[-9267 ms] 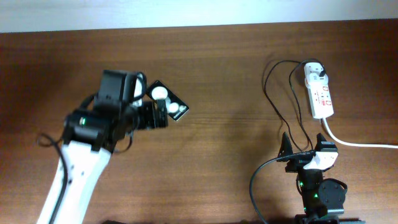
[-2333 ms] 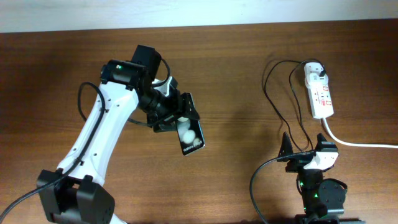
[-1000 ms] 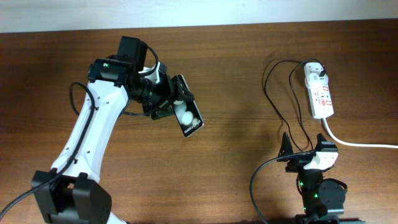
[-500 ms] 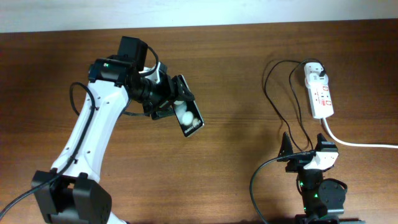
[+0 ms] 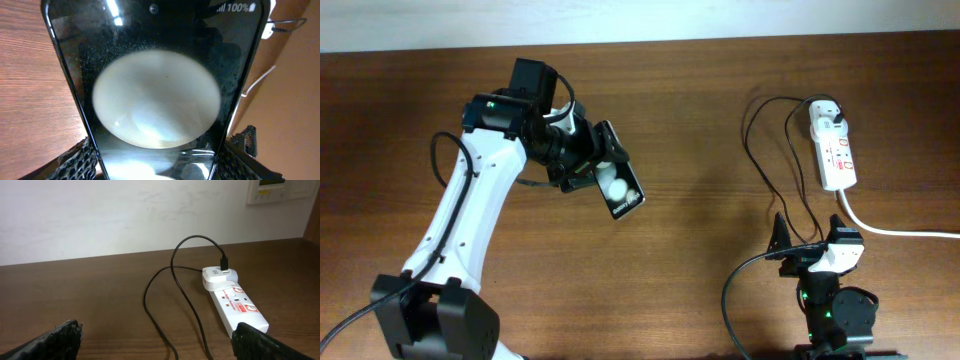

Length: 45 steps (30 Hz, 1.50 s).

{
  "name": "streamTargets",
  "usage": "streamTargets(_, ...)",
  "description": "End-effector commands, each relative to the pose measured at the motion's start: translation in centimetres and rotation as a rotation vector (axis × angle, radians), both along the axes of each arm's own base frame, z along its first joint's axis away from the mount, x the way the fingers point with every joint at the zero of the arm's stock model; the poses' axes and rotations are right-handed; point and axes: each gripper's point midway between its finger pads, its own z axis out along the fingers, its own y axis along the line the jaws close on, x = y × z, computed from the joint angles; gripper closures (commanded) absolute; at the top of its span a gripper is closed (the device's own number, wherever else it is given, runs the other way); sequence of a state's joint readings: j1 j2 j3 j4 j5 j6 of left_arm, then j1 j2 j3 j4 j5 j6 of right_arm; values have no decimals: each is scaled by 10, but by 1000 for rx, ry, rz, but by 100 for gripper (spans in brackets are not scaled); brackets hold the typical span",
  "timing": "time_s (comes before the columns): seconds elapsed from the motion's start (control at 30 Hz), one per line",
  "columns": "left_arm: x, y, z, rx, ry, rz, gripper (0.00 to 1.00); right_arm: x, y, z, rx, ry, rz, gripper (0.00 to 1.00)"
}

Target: Plug charger to phone and switch on socket

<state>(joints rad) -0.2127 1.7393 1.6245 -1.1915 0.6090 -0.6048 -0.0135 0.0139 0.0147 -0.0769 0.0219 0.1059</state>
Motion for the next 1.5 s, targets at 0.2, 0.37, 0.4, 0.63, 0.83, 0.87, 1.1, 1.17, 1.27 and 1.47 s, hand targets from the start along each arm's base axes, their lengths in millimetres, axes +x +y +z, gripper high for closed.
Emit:
streamTargets(0.2,7,12,-6,65,5,66,34,-9,61,3,629,69,313,1)
streamTargets(0.37,11,21,-11,118,22,138,34,-38,115,6,1104,337,577,1)
streamTargets(0.4,11,21,-12,119,32,156,34,-40,116,6,1114,349,586,1)
streamTargets(0.63,13,24,-13,118,93,267,34,-42,119,20,985,264,659,10)
streamTargets(0.83,9,14,-8,59,127,266,35,-52,128,66,929,252,750,10)
streamTargets(0.87,9,13,-8,54,129,264,35,-50,129,71,926,262,749,10)
streamTargets(1.1,5,3,-5,27,144,247,34,2,188,89,740,475,805,5)
streamTargets(1.17,4,2,-4,20,147,244,35,23,217,83,656,505,753,4)
streamTargets(1.27,3,1,-3,10,151,240,34,48,243,69,581,508,630,4)
streamTargets(1.47,-1,-7,2,-45,176,217,35,75,290,45,669,495,639,28)
